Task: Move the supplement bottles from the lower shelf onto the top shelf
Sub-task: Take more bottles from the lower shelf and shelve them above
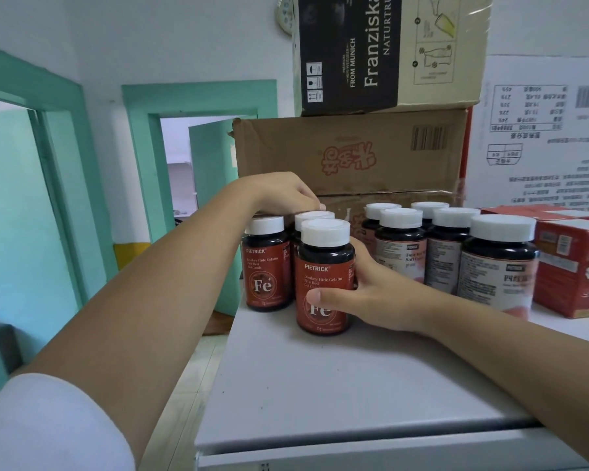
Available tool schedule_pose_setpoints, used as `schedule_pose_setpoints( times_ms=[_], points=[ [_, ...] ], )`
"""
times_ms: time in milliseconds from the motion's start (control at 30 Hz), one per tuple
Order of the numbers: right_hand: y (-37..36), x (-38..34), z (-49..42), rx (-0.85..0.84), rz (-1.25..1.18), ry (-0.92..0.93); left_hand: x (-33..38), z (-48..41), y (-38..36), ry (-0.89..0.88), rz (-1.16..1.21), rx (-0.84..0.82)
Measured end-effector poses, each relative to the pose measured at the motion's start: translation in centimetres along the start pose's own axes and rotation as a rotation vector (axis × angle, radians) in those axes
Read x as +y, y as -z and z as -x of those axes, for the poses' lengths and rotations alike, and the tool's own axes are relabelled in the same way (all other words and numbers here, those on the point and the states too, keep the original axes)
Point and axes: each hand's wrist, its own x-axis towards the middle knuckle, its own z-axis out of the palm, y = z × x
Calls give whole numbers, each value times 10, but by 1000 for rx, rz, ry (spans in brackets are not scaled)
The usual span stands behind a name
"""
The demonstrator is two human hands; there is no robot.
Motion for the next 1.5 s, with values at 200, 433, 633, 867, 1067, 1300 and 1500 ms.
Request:
schedule_pose_setpoints(
  times_ms=[200,433,633,867,1067,1300,1500],
  points=[
    [-1,-3,3,9,-11,-6,3,1,-1,20,2,4],
    [0,-4,8,9,2,-5,0,2,-1,12,5,2],
    [0,-6,8,-5,-2,-14,0,1,-1,20,-9,4],
    [1,-6,8,-13,17,-33,-8,11,7,50,-34,97],
    [0,-8,8,-17,43,-43,-29,55,15,78,-7,96],
    [-3,-9,10,-3,40,-30,-56,83,-27,38,328,139],
    [-3,-7,8,-13,19,-19,-60,84,-53,68,593,200]
  ],
)
